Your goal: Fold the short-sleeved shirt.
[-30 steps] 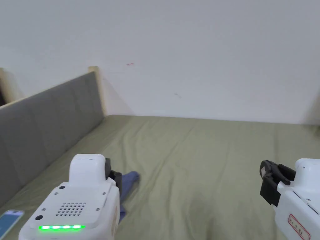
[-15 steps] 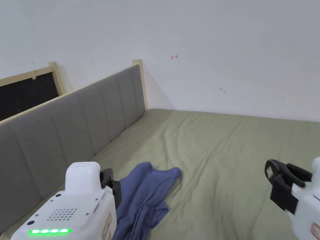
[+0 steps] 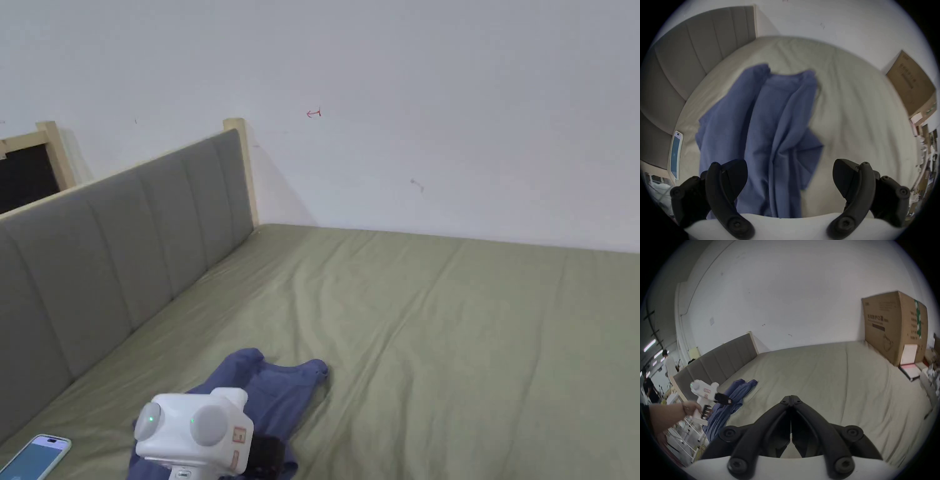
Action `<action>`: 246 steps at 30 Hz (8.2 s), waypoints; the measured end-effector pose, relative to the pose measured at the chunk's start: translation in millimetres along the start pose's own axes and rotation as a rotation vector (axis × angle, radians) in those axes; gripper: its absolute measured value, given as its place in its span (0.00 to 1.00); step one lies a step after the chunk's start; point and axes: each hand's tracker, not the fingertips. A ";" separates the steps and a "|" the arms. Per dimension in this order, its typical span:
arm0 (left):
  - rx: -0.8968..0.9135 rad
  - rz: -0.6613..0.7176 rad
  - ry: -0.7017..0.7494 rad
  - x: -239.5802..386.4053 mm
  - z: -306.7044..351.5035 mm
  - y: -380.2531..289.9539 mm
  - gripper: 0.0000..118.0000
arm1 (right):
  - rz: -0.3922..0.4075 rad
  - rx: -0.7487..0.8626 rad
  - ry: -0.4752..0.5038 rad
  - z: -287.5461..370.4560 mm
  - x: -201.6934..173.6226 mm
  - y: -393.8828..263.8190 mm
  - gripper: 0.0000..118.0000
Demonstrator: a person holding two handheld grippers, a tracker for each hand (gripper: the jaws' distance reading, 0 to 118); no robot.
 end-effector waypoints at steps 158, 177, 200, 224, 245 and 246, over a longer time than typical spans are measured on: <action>0.194 -0.089 -0.308 156.4 78.7 -62.2 0.01 | 0.119 -0.825 -0.245 -222.7 161.6 23.9 0.04; 0.601 -0.190 -0.243 127.8 290.4 -11.5 0.01 | -0.077 -0.148 -0.223 90.5 154.8 193.2 0.04; 0.840 -0.050 -0.287 169.3 359.9 139.2 0.01 | -0.097 0.126 -0.254 97.5 171.8 360.9 0.04; 0.638 0.054 -0.250 180.5 150.6 163.6 0.01 | -0.150 0.010 -0.386 -105.6 232.0 246.1 0.04; -0.055 -0.180 -0.239 122.9 78.6 -143.0 0.01 | -0.313 -0.616 -0.381 86.0 279.9 -83.4 0.04; -0.076 -0.212 -0.233 124.5 80.4 -149.2 0.01 | -0.282 -0.633 -0.387 91.5 276.6 -85.2 0.04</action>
